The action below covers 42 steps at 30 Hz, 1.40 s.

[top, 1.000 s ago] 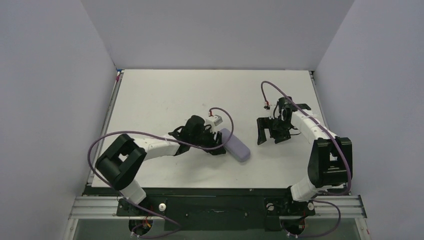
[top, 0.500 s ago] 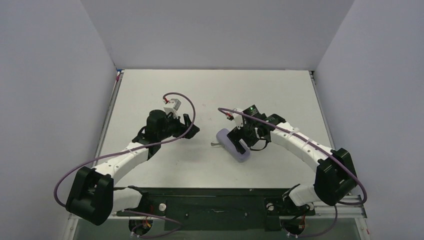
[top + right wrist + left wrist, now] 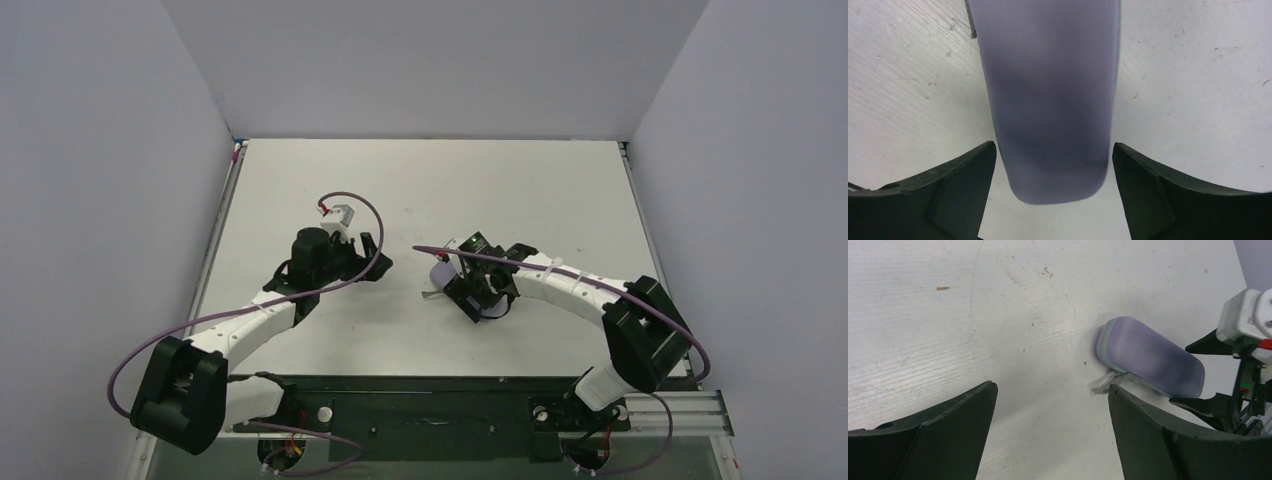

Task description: Open the umbrella

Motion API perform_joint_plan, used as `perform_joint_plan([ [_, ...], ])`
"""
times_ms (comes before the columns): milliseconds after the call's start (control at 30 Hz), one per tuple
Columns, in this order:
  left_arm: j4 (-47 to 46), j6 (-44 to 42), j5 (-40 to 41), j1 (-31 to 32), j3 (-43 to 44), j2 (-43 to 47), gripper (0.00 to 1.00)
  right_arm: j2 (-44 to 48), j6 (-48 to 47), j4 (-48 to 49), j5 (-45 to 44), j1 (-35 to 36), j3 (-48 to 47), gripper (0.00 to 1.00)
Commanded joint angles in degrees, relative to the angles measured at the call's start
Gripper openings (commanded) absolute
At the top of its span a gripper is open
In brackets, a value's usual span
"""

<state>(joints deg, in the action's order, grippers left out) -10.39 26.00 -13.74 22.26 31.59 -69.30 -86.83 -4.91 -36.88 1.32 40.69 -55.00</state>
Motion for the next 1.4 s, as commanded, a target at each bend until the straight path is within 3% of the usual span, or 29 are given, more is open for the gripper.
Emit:
perform_joint_plan([
  [0, -5.6, 0.4, -2.0, -0.3, -0.2, -0.3, 0.78, -1.8, 0.8, 3.2, -3.4, -0.2, 1.1, 0.78],
  [167, -11.4, -3.3, -5.3, 1.5, -1.9, -3.1, 0.65, -3.5, -2.3, 0.2, 7.8, -7.2, 0.4, 0.60],
  [267, -13.9, -5.0, -5.3, 3.2, -2.1, -5.6, 0.56, -5.8, -5.7, -2.5, 14.9, -10.7, -2.0, 0.44],
  [400, -17.1, -7.2, -3.6, 6.9, -1.5, -9.7, 0.50, -8.4, -10.3, -6.4, 18.6, -12.8, -4.1, 0.34],
  [733, -25.2, -9.6, -2.3, 11.1, 2.1, -21.8, 0.36, -7.0, -14.6, -7.3, 17.9, -13.0, -2.5, 0.28],
  [1000, -30.5, -8.9, -0.8, 18.0, 2.7, -25.3, 0.31, -6.6, -13.0, -6.1, 20.0, -13.0, -1.5, 0.26],
  [1367, -32.4, -8.5, -0.5, 18.7, 5.0, -28.5, 0.20, -6.7, -15.1, -6.6, 21.8, -13.7, -1.2, 0.25],
])
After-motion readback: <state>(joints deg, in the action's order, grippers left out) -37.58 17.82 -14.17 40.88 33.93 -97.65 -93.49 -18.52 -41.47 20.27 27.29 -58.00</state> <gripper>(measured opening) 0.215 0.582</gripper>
